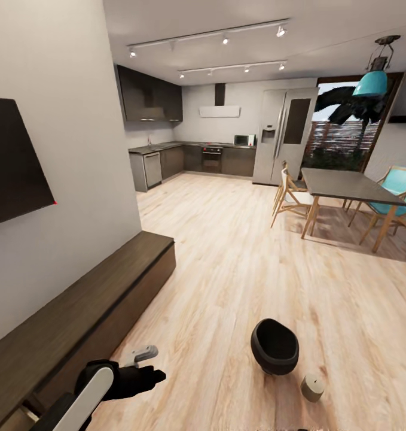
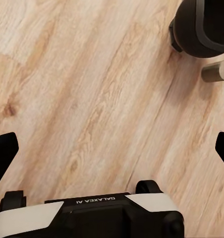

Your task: Place each of the two pumpkins and all three candles from the living room inside a cabinet in the living room (use any cabinet), then make sure every cabinet is closed, and position the cauldron so it is next to a table in the living room.

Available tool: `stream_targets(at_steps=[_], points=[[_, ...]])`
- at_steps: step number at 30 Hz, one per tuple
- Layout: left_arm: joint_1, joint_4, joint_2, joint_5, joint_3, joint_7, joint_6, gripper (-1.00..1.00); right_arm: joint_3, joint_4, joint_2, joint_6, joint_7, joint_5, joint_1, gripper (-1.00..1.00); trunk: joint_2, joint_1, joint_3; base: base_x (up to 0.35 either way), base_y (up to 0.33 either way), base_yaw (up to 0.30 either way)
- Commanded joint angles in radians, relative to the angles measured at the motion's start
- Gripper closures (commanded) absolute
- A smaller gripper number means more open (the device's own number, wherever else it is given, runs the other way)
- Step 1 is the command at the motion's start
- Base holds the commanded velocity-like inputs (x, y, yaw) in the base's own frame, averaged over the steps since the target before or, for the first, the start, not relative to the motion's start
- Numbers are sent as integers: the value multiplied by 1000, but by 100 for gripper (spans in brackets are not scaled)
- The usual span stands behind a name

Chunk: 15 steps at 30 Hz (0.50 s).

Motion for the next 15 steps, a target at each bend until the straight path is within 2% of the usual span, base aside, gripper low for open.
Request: stream_targets(at_steps=[1, 9, 15], points=[[-1, -1, 1, 11, -2, 10, 0, -100, 8, 1, -1, 1, 3, -10, -1, -100, -1, 0, -1, 0, 0, -281], [-1, -1, 1, 11, -2, 11, 0, -100, 8, 1, -1, 1, 3, -10, -1, -100, -1, 0, -1, 0, -11, -280], [-1, -1, 1, 11, -2, 11, 0, -100, 8, 1, -1, 2, 3, -10, -1, -100, -1, 0, 0, 0, -124, -280]])
